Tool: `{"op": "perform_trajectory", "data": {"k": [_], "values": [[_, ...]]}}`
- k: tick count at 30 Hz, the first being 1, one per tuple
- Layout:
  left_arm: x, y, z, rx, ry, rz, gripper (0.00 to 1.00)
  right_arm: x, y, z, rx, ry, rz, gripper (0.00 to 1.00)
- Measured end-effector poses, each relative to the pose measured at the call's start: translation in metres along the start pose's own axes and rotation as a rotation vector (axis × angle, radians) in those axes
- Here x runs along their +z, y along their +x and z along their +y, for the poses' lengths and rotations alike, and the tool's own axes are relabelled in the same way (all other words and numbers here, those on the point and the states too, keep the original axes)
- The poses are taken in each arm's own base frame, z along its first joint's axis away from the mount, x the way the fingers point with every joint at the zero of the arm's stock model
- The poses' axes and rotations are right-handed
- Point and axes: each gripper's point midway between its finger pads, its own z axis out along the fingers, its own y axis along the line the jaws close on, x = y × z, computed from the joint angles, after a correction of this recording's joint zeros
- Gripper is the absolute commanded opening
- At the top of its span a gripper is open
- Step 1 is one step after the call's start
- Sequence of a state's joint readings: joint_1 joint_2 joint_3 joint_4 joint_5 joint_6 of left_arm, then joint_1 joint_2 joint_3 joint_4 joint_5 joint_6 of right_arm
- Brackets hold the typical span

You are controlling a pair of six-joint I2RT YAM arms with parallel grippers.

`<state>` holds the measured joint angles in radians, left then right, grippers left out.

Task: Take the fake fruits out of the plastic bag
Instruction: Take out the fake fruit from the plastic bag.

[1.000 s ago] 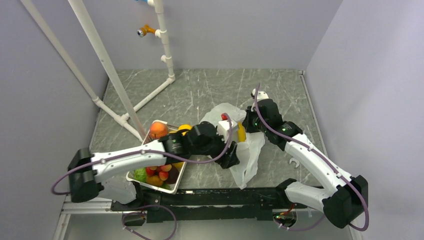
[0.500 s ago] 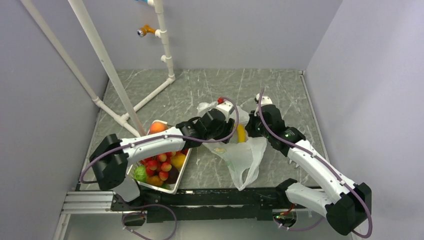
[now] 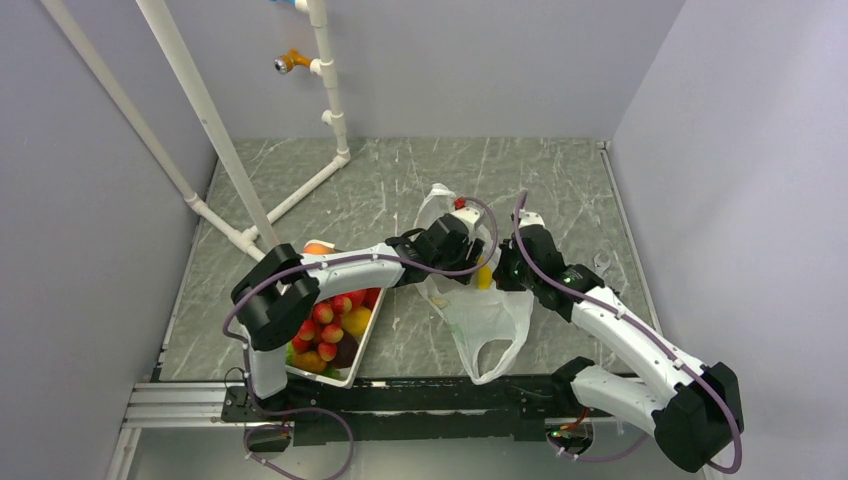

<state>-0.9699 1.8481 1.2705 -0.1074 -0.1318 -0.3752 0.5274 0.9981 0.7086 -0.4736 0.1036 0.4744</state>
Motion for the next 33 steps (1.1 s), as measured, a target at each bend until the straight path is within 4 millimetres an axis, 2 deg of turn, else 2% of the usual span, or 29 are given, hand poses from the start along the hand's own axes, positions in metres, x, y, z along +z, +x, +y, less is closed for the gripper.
{"op": "perform_trajectory", "data": {"k": [2,3,5,9,11,13,15,25,27,30,33], "values": [[0.004,0.002,0.002,0.014,-0.006,0.003,0.74,0.001,0.005,-0.001,0.011,0.002,0.013,0.00],[0.005,0.004,0.003,0.017,-0.010,0.006,0.75,0.002,0.009,-0.001,0.021,0.000,0.021,0.04],[0.006,0.006,0.004,0.020,-0.011,0.009,0.77,0.006,0.019,-0.001,0.045,-0.008,0.040,0.22],[0.006,0.016,0.007,0.020,-0.010,0.014,0.80,0.015,0.054,-0.005,0.096,-0.021,0.117,0.68],[0.006,0.028,0.011,0.023,-0.017,0.037,0.81,0.017,0.072,-0.009,0.123,-0.014,0.160,0.82],[0.006,0.032,0.011,0.025,-0.014,0.047,0.81,0.019,0.083,-0.014,0.145,0.002,0.185,0.88],[0.006,0.031,0.010,0.028,-0.009,0.047,0.81,0.021,0.087,-0.017,0.159,0.016,0.189,0.88],[0.004,0.011,0.004,0.036,0.027,0.012,0.67,0.026,0.074,-0.035,0.186,0.123,0.104,0.59],[0.002,0.011,0.002,0.026,0.048,0.008,0.67,0.028,0.072,-0.040,0.201,0.157,0.088,0.60],[-0.003,0.019,-0.005,-0.004,0.107,0.007,0.65,0.031,0.074,-0.048,0.244,0.215,0.084,0.68],[-0.004,0.037,-0.012,-0.024,0.153,0.032,0.60,0.032,0.078,-0.054,0.296,0.249,0.071,0.57]]}}
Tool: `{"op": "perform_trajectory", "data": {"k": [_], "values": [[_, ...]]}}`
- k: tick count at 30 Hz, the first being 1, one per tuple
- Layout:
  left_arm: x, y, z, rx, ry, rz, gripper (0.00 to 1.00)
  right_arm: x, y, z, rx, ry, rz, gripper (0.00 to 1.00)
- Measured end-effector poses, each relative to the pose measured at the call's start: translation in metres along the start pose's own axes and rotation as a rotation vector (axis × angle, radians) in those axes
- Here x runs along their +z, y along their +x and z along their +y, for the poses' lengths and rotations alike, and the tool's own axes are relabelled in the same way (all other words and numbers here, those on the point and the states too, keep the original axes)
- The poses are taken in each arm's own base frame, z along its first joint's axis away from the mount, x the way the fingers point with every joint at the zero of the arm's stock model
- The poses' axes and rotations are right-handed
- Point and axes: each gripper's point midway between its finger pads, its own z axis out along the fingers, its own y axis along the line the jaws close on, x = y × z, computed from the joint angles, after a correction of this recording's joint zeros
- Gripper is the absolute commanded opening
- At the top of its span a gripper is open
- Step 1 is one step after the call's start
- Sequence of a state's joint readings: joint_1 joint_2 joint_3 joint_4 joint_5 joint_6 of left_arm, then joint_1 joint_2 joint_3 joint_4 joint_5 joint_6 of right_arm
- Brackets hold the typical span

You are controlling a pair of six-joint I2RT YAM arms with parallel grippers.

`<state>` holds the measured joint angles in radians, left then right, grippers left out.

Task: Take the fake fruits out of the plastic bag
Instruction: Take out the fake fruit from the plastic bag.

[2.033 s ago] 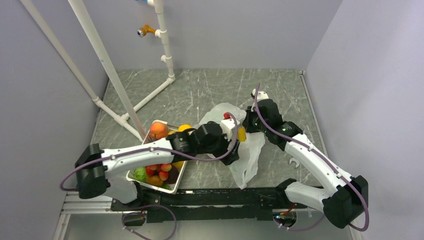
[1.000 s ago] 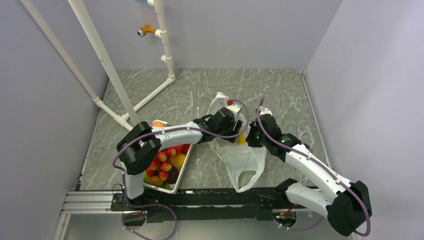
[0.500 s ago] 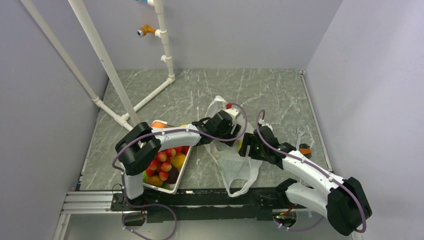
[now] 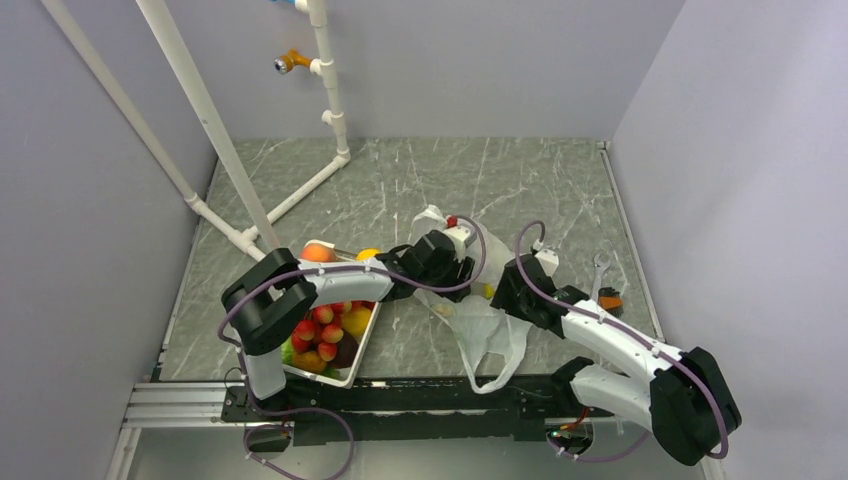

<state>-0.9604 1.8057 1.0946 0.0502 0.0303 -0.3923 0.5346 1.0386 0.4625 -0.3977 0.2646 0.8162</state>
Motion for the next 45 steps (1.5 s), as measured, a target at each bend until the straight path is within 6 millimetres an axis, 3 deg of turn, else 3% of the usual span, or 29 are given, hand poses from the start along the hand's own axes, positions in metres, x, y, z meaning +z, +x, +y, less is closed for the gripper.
{"op": "perform_trajectory", "data": {"k": [2,5,11,20,22,25,30,36,39,41,45], "values": [[0.000,0.015,-0.004,-0.010,0.013,0.026,0.59,0.001,0.003,-0.004,0.020,0.010,-0.001,0.31],[0.000,0.027,-0.013,-0.020,0.037,0.052,0.56,0.004,0.008,-0.005,0.031,-0.002,0.004,0.00],[0.000,0.022,-0.024,-0.043,0.061,0.039,0.55,0.009,0.015,0.009,0.022,-0.067,0.042,0.00],[0.017,-0.014,-0.034,-0.041,0.054,-0.003,0.49,0.002,0.030,0.038,0.005,-0.241,0.129,0.00],[0.018,-0.014,-0.031,-0.038,0.040,-0.001,0.50,-0.007,0.025,0.041,-0.002,-0.264,0.109,0.00],[0.015,-0.013,-0.030,-0.038,0.041,-0.016,0.52,-0.028,0.002,0.047,-0.017,-0.294,0.029,0.00],[-0.016,-0.003,-0.026,-0.045,0.064,-0.066,0.51,-0.061,-0.041,0.074,-0.034,-0.375,-0.082,0.00],[-0.037,-0.014,-0.030,-0.057,0.095,-0.143,0.51,-0.065,-0.038,0.082,-0.052,-0.409,-0.052,0.00],[-0.034,-0.011,-0.028,-0.072,0.087,-0.133,0.65,-0.065,-0.035,0.079,-0.055,-0.400,-0.040,0.01],[-0.030,-0.006,-0.026,-0.082,0.078,-0.120,0.68,-0.063,-0.032,0.076,-0.057,-0.386,-0.029,0.18],[-0.016,-0.001,-0.023,-0.102,0.054,-0.092,0.71,-0.050,-0.019,0.066,-0.077,-0.328,0.031,0.40]]}}
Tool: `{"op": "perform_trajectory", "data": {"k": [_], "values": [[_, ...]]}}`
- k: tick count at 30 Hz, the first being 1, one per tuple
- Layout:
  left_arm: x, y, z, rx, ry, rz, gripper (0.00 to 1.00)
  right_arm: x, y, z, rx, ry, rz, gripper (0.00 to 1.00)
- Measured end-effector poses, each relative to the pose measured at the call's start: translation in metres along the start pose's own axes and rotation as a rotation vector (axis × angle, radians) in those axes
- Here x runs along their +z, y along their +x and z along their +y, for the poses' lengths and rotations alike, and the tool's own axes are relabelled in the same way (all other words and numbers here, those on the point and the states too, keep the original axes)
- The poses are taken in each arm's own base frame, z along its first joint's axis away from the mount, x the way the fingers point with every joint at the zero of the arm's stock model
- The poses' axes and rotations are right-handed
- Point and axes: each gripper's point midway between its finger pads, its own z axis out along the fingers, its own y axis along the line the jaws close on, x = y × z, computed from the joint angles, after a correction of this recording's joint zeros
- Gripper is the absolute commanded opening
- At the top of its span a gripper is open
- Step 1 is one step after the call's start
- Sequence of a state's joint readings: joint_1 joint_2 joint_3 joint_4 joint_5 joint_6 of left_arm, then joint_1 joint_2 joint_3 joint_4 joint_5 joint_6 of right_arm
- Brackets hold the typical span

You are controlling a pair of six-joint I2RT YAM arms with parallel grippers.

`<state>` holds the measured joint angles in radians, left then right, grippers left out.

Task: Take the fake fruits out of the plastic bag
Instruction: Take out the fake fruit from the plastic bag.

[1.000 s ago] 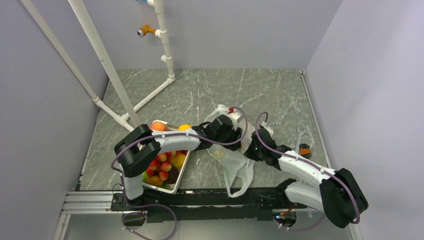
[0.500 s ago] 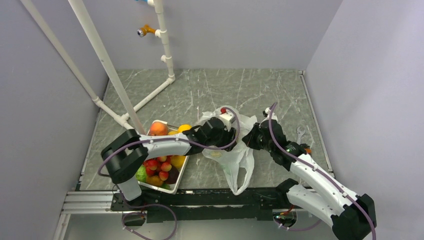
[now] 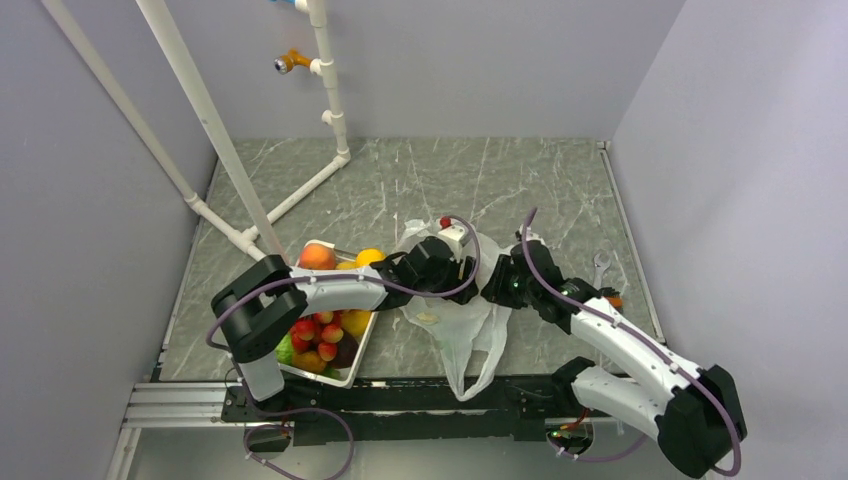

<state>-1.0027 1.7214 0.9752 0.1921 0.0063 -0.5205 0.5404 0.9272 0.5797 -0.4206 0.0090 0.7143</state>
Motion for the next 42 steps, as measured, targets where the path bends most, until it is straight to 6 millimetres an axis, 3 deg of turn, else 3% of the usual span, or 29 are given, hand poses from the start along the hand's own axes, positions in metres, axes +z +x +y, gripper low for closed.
{"op": "perform_trajectory", "data": {"k": [1,3,9,12,17,23,28,32,38,42], "values": [[0.004,0.000,0.002,-0.003,-0.011,0.004,0.72,0.004,0.006,-0.005,-0.003,0.022,0.025,0.50],[0.007,0.000,0.004,-0.015,-0.031,0.008,0.73,0.010,0.020,-0.018,-0.008,0.062,0.071,0.58],[0.014,-0.008,0.007,-0.030,-0.057,0.003,0.69,0.018,0.048,-0.042,-0.017,0.125,0.145,0.58],[0.019,-0.012,0.009,-0.031,-0.072,-0.002,0.63,0.022,0.050,-0.044,-0.018,0.135,0.152,0.57],[0.025,-0.015,0.015,-0.018,-0.117,0.013,0.70,0.024,0.048,-0.044,-0.026,0.134,0.142,0.57],[0.023,-0.006,0.031,-0.003,-0.181,0.045,0.72,0.025,0.045,-0.043,-0.039,0.131,0.133,0.57],[0.035,0.005,0.041,0.004,-0.202,0.084,0.71,0.025,0.040,-0.041,-0.049,0.128,0.123,0.57],[0.047,0.015,0.049,0.011,-0.220,0.129,0.61,0.025,0.037,-0.040,-0.051,0.130,0.112,0.57],[0.048,0.014,0.050,0.041,-0.227,0.153,0.25,0.024,0.035,-0.040,-0.058,0.133,0.100,0.57],[0.040,0.016,0.045,0.050,-0.205,0.188,0.16,0.024,0.032,-0.042,-0.069,0.144,0.088,0.57]]}}
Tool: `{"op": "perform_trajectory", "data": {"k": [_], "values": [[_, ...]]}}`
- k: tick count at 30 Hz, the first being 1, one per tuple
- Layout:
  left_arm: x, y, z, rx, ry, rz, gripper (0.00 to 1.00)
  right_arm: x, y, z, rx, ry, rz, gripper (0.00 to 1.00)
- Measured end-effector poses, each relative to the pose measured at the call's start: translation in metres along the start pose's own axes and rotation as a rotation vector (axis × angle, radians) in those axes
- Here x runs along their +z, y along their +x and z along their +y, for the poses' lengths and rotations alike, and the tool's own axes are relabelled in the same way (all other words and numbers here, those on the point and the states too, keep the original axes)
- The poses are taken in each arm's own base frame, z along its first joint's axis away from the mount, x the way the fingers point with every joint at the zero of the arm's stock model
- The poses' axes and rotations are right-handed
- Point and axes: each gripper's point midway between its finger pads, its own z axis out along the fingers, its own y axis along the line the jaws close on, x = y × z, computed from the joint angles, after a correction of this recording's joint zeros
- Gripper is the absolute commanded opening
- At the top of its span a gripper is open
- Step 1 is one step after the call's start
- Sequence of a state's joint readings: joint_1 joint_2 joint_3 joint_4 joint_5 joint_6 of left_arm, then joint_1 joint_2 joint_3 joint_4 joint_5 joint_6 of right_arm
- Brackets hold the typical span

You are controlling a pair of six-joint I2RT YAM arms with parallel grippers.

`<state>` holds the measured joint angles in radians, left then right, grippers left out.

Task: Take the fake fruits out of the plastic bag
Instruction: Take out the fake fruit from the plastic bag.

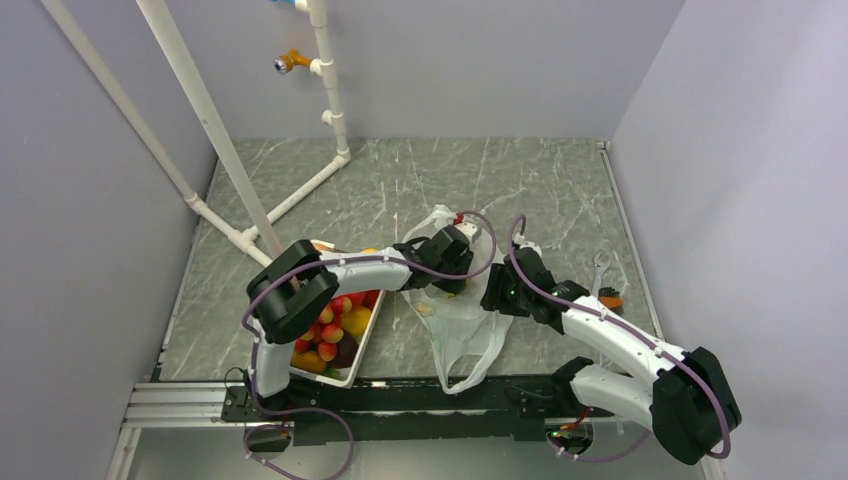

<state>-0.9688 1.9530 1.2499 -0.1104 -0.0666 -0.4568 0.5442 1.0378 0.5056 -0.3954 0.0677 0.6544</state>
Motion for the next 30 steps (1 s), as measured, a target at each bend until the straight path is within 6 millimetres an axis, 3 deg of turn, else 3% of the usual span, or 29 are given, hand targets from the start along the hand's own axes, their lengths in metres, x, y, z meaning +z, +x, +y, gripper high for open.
{"op": "perform_trajectory", "data": {"k": [3,9,12,16,21,24,30], "values": [[-0.018,0.000,-0.014,-0.003,0.080,0.032,0.15,0.000,-0.005,0.000,-0.007,0.009,-0.016,0.53],[-0.084,-0.024,-0.066,-0.014,0.373,0.015,0.12,-0.003,-0.032,0.004,-0.028,0.041,-0.086,0.51],[-0.109,-0.017,-0.068,-0.042,0.457,0.024,0.12,-0.003,-0.042,0.002,-0.030,0.070,-0.107,0.50],[-0.138,0.008,-0.078,-0.046,0.573,0.083,0.12,-0.005,-0.059,0.001,-0.024,0.094,-0.142,0.49],[-0.176,0.020,-0.088,-0.010,0.679,0.104,0.13,-0.008,-0.074,-0.004,-0.004,0.114,-0.179,0.48],[-0.210,0.022,-0.096,0.049,0.746,0.086,0.14,-0.010,-0.083,-0.008,0.010,0.123,-0.198,0.48],[-0.286,0.021,-0.103,0.165,0.869,-0.017,0.08,-0.011,-0.094,-0.025,0.044,0.159,-0.218,0.47]]}}
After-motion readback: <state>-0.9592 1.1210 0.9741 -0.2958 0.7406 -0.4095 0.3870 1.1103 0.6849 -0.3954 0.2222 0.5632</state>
